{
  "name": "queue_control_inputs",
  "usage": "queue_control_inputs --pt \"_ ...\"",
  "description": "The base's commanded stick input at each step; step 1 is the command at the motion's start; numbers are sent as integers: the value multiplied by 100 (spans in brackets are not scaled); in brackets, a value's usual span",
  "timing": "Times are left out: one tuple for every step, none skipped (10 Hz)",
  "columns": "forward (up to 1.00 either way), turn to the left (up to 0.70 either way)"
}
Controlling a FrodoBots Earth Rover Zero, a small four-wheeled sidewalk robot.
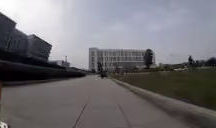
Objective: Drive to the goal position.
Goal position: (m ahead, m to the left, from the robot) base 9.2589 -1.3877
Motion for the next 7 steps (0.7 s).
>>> queue_control_inputs --pt "70 0" --pt "70 0" --pt "70 0" --pt "70 0" --pt "70 0" --pt "70 0" --pt "70 0"
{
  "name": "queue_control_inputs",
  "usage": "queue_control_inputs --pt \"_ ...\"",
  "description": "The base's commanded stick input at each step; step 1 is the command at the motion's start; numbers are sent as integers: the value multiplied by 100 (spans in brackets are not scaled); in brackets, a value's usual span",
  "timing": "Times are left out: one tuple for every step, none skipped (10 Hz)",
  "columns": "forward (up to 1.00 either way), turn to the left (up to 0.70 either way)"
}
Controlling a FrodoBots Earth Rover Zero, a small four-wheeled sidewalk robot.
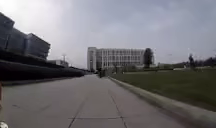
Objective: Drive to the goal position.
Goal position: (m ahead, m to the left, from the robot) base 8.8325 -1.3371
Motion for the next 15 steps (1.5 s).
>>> queue_control_inputs --pt "70 0" --pt "70 0" --pt "70 0" --pt "70 0" --pt "70 0" --pt "70 0" --pt "70 0" --pt "70 0" --pt "70 0" --pt "0 0" --pt "0 0" --pt "0 0" --pt "0 0" --pt "0 0" --pt "0 0"
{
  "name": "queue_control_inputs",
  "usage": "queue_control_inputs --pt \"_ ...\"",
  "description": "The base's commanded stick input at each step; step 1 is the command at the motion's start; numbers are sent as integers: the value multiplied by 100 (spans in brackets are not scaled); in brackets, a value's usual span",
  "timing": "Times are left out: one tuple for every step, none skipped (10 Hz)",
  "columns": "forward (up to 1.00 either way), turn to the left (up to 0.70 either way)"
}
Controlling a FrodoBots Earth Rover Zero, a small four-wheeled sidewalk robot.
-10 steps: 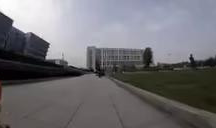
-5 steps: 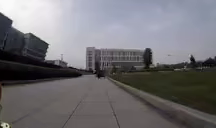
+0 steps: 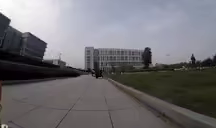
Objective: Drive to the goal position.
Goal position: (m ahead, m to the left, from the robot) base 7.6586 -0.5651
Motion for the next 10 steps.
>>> queue_control_inputs --pt "0 0" --pt "0 0" --pt "0 0" --pt "14 0" --pt "31 0" --pt "49 0" --pt "66 0" --pt "70 23" --pt "70 35" --pt "70 35"
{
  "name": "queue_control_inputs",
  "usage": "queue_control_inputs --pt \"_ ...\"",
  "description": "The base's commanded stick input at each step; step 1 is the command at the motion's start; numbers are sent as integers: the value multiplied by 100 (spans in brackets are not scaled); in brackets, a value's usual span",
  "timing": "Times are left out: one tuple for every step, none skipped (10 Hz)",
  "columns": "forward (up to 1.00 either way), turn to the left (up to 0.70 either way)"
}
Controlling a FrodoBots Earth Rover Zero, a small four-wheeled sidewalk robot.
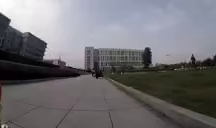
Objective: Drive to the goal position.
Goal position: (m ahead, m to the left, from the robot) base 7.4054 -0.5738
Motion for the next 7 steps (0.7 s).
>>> queue_control_inputs --pt "70 22" --pt "70 0" --pt "70 0" --pt "70 0" --pt "70 0" --pt "70 0" --pt "70 0"
